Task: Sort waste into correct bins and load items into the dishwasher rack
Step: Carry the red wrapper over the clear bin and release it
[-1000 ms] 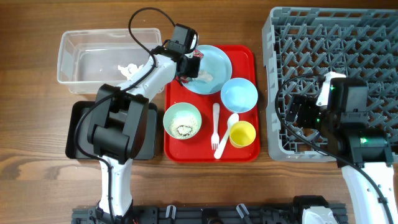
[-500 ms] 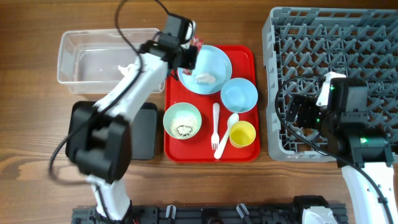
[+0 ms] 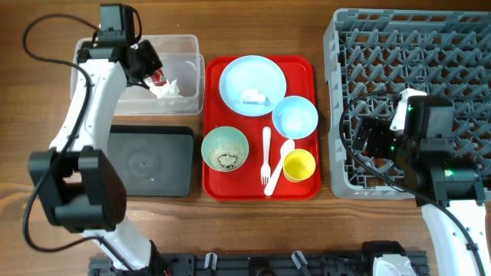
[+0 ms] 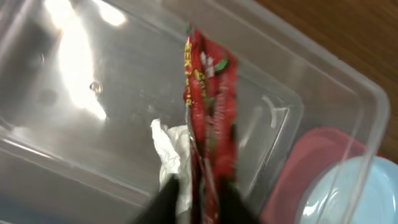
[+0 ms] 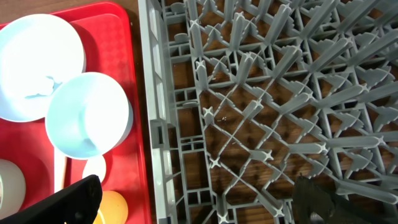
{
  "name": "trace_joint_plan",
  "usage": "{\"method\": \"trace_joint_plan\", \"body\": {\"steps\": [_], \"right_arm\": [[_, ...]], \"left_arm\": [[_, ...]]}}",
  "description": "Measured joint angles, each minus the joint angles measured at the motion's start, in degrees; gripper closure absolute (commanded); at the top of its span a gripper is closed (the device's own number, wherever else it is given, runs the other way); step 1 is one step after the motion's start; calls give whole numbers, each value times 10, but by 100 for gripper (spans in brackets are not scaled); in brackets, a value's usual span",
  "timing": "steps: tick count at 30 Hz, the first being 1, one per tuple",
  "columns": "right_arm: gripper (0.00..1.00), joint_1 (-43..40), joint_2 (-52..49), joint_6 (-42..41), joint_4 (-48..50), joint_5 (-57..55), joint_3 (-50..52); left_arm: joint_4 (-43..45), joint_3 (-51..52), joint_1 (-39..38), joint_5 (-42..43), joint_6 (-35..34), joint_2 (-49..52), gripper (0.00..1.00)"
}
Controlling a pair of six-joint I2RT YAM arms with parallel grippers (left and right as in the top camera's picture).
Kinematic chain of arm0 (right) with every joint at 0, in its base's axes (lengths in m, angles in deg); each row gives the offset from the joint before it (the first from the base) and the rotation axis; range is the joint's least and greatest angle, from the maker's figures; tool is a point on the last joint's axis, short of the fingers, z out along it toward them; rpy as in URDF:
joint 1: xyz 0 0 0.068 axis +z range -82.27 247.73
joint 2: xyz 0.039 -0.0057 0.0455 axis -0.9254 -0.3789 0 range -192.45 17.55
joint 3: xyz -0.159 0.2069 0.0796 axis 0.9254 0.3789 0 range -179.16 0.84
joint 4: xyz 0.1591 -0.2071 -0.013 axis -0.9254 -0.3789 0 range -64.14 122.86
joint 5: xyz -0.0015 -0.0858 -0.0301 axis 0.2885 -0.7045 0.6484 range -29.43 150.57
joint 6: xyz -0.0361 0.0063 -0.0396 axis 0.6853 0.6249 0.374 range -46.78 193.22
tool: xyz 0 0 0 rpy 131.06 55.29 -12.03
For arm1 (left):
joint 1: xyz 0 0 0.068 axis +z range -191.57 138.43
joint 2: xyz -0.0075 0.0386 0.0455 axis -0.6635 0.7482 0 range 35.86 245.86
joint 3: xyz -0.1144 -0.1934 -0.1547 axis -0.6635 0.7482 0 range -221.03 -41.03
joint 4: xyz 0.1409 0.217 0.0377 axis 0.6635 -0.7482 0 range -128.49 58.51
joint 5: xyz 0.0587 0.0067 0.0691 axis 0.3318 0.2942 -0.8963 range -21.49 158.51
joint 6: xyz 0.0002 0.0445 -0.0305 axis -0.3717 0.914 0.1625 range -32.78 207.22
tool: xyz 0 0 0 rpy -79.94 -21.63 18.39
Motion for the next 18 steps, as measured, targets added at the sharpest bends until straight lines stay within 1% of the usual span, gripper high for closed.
{"method": "trace_joint_plan", "body": {"steps": [1, 3, 6, 7, 10, 13, 15, 18], "right_arm": [[0, 0, 0, 0, 0, 0, 0], [0, 0, 0, 0, 0, 0, 0], [0, 0, 0, 0, 0, 0, 0], [0, 0, 0, 0, 0, 0, 0], [0, 0, 0, 0, 0, 0, 0], [0, 0, 0, 0, 1, 0, 0], [0, 0, 0, 0, 1, 0, 0], [0, 0, 0, 0, 2, 0, 0]], "left_arm": [[0, 1, 0, 1, -21, 5, 40], [1, 1, -1, 6, -45, 7, 26], [12, 1, -9, 9, -72, 2, 12], [21, 2, -16, 9, -73, -2, 0], [62, 2, -64, 16, -47, -26, 0], [92, 1, -144, 24, 5, -30, 0], [105, 1, -195, 28, 35, -22, 0], [110, 1, -244, 31, 59, 12, 0]]}}
